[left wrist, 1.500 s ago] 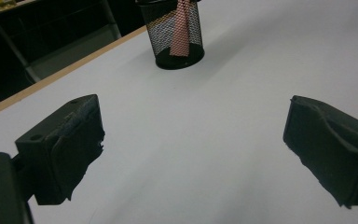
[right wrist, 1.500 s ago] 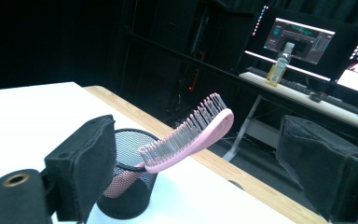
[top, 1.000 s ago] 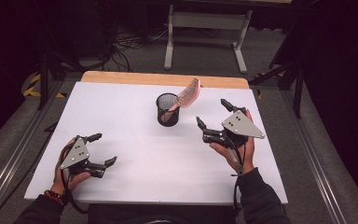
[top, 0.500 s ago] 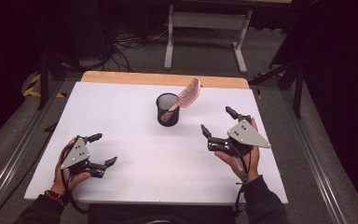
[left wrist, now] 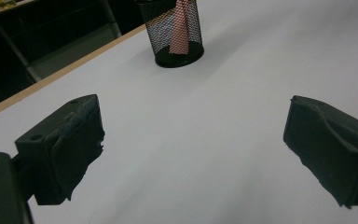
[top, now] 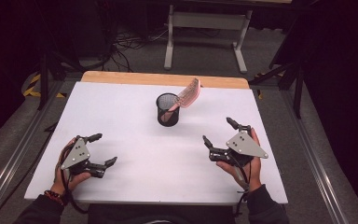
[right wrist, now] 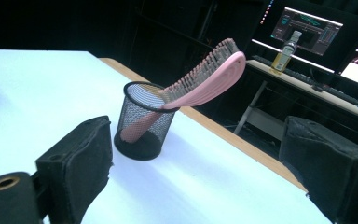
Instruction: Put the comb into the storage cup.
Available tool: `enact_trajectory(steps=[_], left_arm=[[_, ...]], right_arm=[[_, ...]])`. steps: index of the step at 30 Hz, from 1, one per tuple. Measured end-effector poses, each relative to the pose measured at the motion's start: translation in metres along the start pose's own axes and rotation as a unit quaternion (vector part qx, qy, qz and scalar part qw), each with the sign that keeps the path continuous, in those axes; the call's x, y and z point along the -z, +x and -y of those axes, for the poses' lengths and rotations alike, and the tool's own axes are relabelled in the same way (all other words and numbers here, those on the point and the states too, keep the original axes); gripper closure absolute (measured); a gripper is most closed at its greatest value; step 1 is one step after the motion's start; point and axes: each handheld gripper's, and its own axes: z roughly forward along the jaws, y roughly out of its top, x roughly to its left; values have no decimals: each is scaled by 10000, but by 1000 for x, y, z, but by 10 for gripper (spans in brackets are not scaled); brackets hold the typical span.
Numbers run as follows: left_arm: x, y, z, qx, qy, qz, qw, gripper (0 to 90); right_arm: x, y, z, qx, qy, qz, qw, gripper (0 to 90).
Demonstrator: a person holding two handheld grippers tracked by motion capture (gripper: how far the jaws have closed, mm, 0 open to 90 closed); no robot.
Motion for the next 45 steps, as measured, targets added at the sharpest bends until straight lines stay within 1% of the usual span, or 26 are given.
enact_trajectory(steps=[5,7,8,11,16,20,25,26,32,36,40,45], left_arm=[[0,-1,0,-72,37,7,10000,59],[-1,-2,0,-68,25,12,10000,59],[-1,-2,0,-76,34,14,10000,58],[0,-2,0,-73,26,15,10000,59],[-1,-2,0,-118,57,15,9999,61],[-1,-3,0,-129,60,25,9999,61],[-1,-5,-1,-152,57,34,9999,62],[-1,-5,-1,-160,56,36,9998,62],[-2,-5,0,-167,70,59,9998,62],[-2,-5,0,-169,79,66,9998,62],[-2,-5,0,-162,69,72,9998,62],[-2,-5,0,-160,69,77,9998,61]], right_arm=[[1,4,8,20,94,-39,9999,104],[2,5,11,47,127,-35,9999,104],[3,6,13,25,128,-41,9999,104],[5,7,19,87,186,-18,9998,103],[8,7,26,105,265,-67,9996,101],[11,4,33,66,309,-99,9995,99],[15,4,40,205,386,7,9990,108],[16,4,42,210,385,-8,9990,111],[19,1,53,135,407,-2,9991,103],[22,-2,58,126,383,29,9992,100],[25,-5,66,85,421,46,9991,96],[26,-7,75,35,479,11,9988,93]])
